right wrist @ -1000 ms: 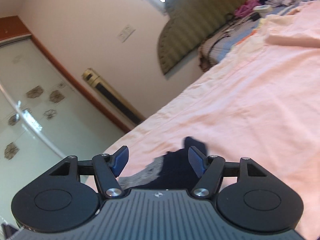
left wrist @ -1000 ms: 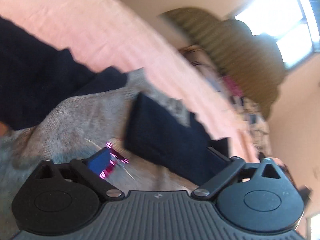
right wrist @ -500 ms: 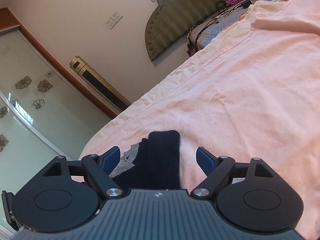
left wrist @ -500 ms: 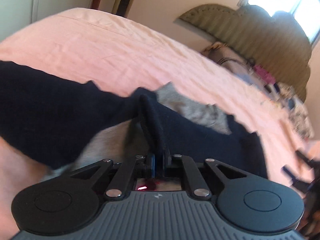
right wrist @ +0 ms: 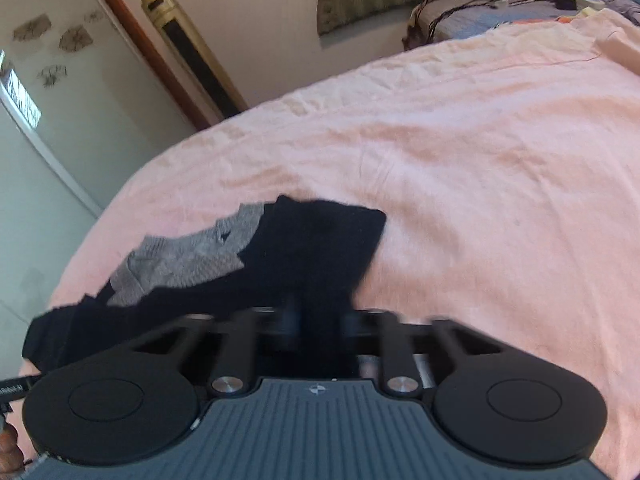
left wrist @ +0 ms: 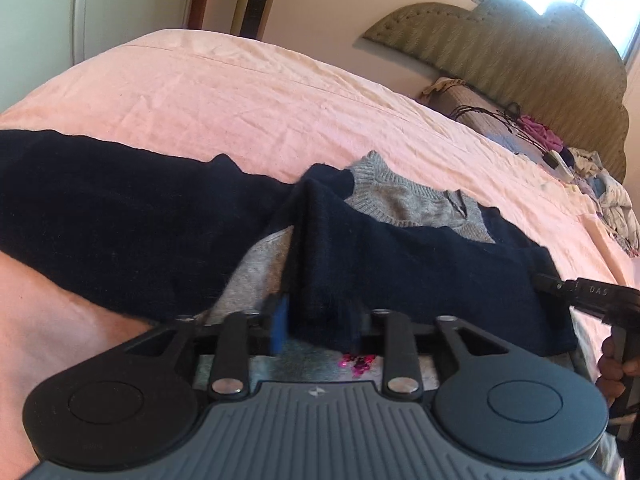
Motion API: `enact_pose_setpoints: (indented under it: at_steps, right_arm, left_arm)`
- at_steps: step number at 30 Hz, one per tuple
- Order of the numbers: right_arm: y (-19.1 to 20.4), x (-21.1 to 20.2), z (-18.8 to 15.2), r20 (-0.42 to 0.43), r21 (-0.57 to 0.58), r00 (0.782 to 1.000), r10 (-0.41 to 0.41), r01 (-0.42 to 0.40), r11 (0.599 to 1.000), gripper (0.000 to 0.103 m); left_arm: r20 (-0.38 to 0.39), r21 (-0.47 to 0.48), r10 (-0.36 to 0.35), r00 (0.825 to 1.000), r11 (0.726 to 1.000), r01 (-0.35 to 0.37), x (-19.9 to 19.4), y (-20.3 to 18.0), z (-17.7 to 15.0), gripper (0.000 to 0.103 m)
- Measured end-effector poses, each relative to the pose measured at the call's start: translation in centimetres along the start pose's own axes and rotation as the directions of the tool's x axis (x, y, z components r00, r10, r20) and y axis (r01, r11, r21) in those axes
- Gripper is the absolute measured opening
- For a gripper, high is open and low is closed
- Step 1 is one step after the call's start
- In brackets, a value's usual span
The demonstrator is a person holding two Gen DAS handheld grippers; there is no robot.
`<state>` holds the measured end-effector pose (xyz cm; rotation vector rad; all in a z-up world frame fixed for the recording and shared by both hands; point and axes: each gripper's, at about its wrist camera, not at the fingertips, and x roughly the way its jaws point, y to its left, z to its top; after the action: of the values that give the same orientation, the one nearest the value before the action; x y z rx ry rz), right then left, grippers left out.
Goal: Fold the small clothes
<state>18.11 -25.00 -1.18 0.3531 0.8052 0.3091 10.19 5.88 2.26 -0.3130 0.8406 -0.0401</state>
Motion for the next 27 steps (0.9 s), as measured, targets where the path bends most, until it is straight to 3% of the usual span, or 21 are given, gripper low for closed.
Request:
enact_pose_setpoints:
  at_steps: [2,8,10,11,12,13,14,15,17,19,22,23,25,27]
  right_arm:
    - [-0.1,-0.9,-0.1,0.019,-0.027,1.000,-0.007,0.007,1.000,0.012]
    - [-2.9,-2.3,-0.6,0.025,0.043,0.999,-0.030,0.029,0.999,0.011]
    - [-2.6,-2.4,-0.1,0.004,0.077,1.000,0.001,-0.001,0.997,0.021]
    - [-2.4,-2.4,0.2,-0.007,0.083,1.000,0.011,-0.011,0.997,0.032]
    - [-2.1,-2.7,0.4,0.008,0.073,1.000,0.001,-0.002,0.997,0.051]
    - [-1.7,-3.4,0.6,0.048,0.057,0.999,-0.019,0.016,0.998,0.060]
    - [-1.2,-4.3,0.8,0.106,0.029,0.994,-0.041,0.038,0.999,0.065]
    - [-0.7,-5.1,0.9,0.143,0.005,0.989,-0.047,0.047,0.999,0.065]
    - [0.3,-6.6,1.0,0.180,-0.024,0.984,-0.004,0.009,1.000,0.065]
    - [1.2,-7.4,0.5,0.172,-0.033,0.982,0.076,-0.071,0.997,0.069]
    - [3.3,-7.6,-1.2,0.124,-0.081,0.978,0.169,-0.160,0.984,0.079]
    - [4.1,-7.2,-2.1,0.097,-0.098,0.977,0.189,-0.180,0.979,0.080]
    - [5.0,-6.4,-3.3,0.052,-0.127,0.979,0.198,-0.190,0.974,0.080]
    - [5.6,-5.2,-4.5,0.015,-0.146,0.987,0.163,-0.159,0.976,0.081]
  left_arm:
    - [-0.013,-0.023,0.001,1.000,1.000,-0.001,0.4,0.9,0.0,0.040]
    - [-0.016,-0.018,-0.039,0.999,0.999,0.039,-0.1,1.0,0.4,0.040]
    - [0.027,-0.033,-0.090,0.996,0.995,0.091,-1.4,1.5,1.3,0.040]
    - [0.079,-0.039,-0.085,0.993,0.995,0.088,-2.4,2.0,1.9,0.040]
    - [0.126,-0.052,-0.061,0.990,0.996,0.068,-3.3,2.7,2.6,0.044]
    - [0.171,-0.084,-0.014,0.985,0.996,0.029,-4.1,3.9,3.3,0.049]
    - [0.213,-0.148,0.052,0.976,0.989,-0.021,-4.9,5.7,3.8,0.060]
    - [0.252,-0.229,0.118,0.961,0.972,-0.059,-5.6,7.7,4.0,0.067]
    - [0.286,-0.414,0.244,0.927,0.904,-0.110,-6.7,12.3,3.7,0.068]
    - [0.244,-0.590,0.339,0.909,0.796,-0.139,-7.2,17.4,2.7,0.068]
    - [0.168,-0.767,0.402,0.900,0.627,-0.137,-7.6,23.4,0.6,0.068]
    - [0.180,-0.793,0.399,0.899,0.600,-0.108,-7.7,24.7,0.0,0.067]
    - [0.219,-0.809,0.393,0.893,0.585,-0.060,-7.9,26.3,-0.3,0.067]
    - [0.229,-0.796,0.364,0.903,0.603,-0.041,-7.4,27.3,0.6,0.072]
